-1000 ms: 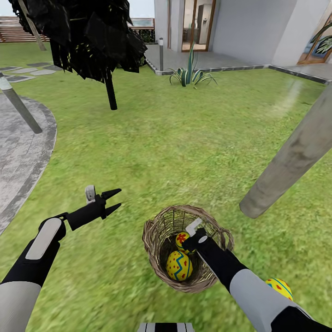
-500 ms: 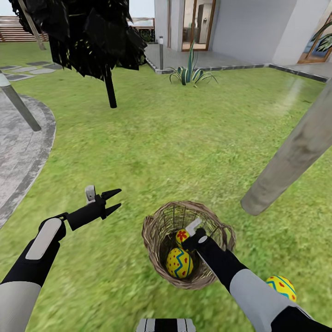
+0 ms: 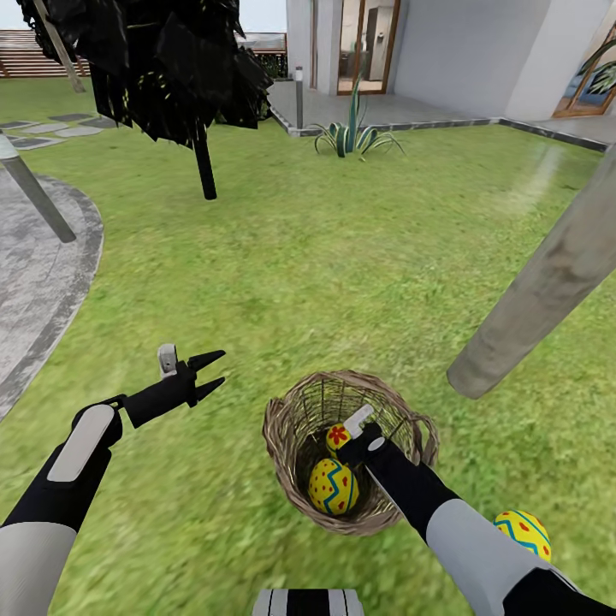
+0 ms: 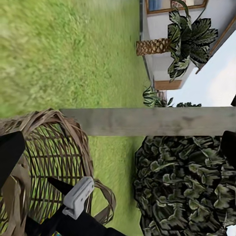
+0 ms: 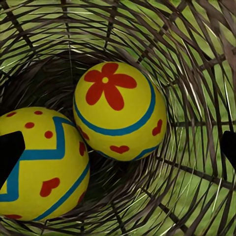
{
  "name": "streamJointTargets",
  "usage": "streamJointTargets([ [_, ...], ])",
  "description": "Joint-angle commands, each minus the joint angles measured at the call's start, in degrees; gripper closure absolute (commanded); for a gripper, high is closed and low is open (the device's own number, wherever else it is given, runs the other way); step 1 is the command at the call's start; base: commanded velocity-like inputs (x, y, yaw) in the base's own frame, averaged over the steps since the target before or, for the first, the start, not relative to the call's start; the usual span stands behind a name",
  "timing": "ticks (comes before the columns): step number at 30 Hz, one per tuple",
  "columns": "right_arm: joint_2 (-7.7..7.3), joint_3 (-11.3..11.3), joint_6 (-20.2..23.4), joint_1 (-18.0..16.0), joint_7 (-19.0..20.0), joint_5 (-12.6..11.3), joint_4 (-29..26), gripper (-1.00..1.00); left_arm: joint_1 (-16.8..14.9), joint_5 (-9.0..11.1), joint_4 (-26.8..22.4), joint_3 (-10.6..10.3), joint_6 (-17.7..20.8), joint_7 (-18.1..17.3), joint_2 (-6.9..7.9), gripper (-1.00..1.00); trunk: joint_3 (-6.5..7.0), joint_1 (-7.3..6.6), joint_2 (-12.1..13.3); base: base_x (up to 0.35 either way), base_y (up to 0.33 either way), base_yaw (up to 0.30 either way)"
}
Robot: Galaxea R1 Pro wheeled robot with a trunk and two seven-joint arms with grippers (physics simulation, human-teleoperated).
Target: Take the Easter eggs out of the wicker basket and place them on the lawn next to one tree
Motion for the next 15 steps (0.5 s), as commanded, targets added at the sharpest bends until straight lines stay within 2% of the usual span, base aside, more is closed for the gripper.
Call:
streamJointTargets([
  [1,-0.02,0.04,0.33,-0.02,0.33,0.64,-0.11,-1.0,-0.03,-0.29,0.05,0.08,0.25,-0.35,-0.01,-1.0,-0.04,-0.01,-0.02,0.0,0.0,0.0],
  [7,-0.43,0.2,0.35,-0.02,0.34,0.88,-0.46,-1.0,-0.01,-0.28,0.01,0.08,0.25,-0.35,-0.02,-1.0,-0.04,-0.01,-0.02,0.0,0.0,0.0],
  [9,-0.49,0.27,0.37,-0.02,0.34,1.94,-0.52,-1.0,-0.03,-0.28,0.0,0.08,0.25,-0.36,-0.01,-1.0,-0.04,-0.01,-0.02,0.0,0.0,0.0],
  [10,-0.51,0.37,0.35,-0.02,0.35,3.33,-0.57,-1.0,-0.03,-0.28,-0.03,0.08,0.25,-0.36,-0.01,-1.0,-0.04,-0.01,-0.02,0.0,0.0,0.0],
  [11,-0.53,0.69,0.33,-0.02,0.35,6.37,-0.6,-1.0,-0.03,-0.27,-0.06,0.08,0.25,-0.36,-0.01,-1.0,-0.04,-0.01,-0.02,0.0,0.0,0.0],
  [13,-0.57,0.96,0.27,-0.02,0.38,10.75,-0.68,-1.0,-0.02,-0.27,-0.12,0.08,0.25,-0.36,-0.04,-1.0,-0.04,-0.01,-0.02,0.0,0.0,0.0],
  [14,-0.63,1.01,0.19,-0.02,0.45,12.43,-0.67,-1.0,-0.01,-0.27,-0.16,0.08,0.25,-0.36,-0.06,-1.0,-0.04,-0.01,-0.02,0.0,0.0,0.0],
  [15,-0.65,1.03,0.07,-0.02,0.48,13.07,-0.66,-1.0,-0.01,-0.27,-0.17,0.08,0.25,-0.36,-0.07,-1.0,-0.04,-0.01,-0.02,0.0,0.0,0.0],
])
